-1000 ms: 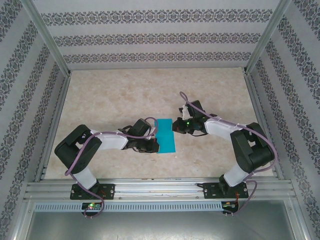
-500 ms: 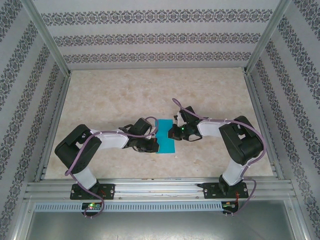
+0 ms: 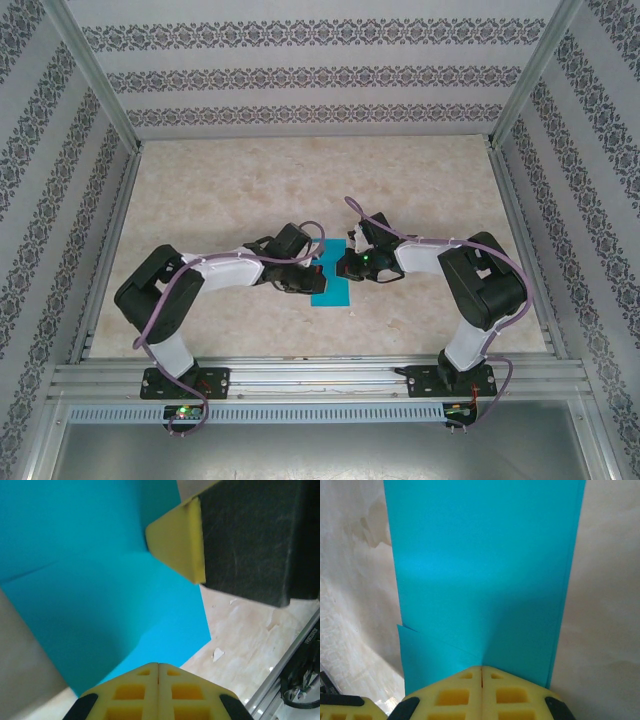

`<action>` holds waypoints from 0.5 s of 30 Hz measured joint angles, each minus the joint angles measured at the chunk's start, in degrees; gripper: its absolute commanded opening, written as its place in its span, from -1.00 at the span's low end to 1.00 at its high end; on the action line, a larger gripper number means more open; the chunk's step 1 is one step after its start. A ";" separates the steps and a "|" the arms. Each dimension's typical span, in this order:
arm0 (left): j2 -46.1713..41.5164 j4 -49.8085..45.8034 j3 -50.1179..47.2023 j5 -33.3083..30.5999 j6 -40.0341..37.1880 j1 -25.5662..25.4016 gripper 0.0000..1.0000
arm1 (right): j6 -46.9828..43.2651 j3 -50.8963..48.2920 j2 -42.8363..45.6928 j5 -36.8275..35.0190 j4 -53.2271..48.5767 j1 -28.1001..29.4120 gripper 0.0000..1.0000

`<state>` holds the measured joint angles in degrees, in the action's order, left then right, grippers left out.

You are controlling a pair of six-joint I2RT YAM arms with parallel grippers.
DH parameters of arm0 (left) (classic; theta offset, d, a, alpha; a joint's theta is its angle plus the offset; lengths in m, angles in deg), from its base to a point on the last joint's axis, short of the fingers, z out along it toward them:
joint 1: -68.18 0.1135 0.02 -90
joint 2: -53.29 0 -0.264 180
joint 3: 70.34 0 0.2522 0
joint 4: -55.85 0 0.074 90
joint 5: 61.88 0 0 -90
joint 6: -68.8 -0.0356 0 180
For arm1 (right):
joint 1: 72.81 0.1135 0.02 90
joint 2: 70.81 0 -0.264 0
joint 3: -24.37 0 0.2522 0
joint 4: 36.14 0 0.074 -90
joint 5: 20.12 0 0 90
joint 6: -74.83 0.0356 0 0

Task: Fold a paper plane with a square sheet of paper (fold left side to right side)
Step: Fold the triangle a second time at the center of the table.

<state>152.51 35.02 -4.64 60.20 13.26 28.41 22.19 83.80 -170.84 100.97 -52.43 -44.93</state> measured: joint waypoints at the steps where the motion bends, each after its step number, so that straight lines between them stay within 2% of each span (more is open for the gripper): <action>1: 0.79 0.00 0.46 0.13 -0.11 0.00 -0.93 | 0.00 0.00 0.00 0.00 0.00 0.00 -1.00; 7: 4.39 -0.02 1.20 0.50 -0.79 0.00 -0.92 | 0.00 0.00 0.00 -0.02 -0.02 0.00 -1.00; 15: 4.17 1.66 -0.07 0.90 -1.03 0.02 -0.93 | -0.07 0.02 -0.11 -0.04 -0.11 -0.04 -1.00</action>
<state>156.69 36.68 -4.70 61.09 12.23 28.43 22.13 83.82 -170.95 100.93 -52.54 -44.98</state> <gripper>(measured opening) 0.056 0.057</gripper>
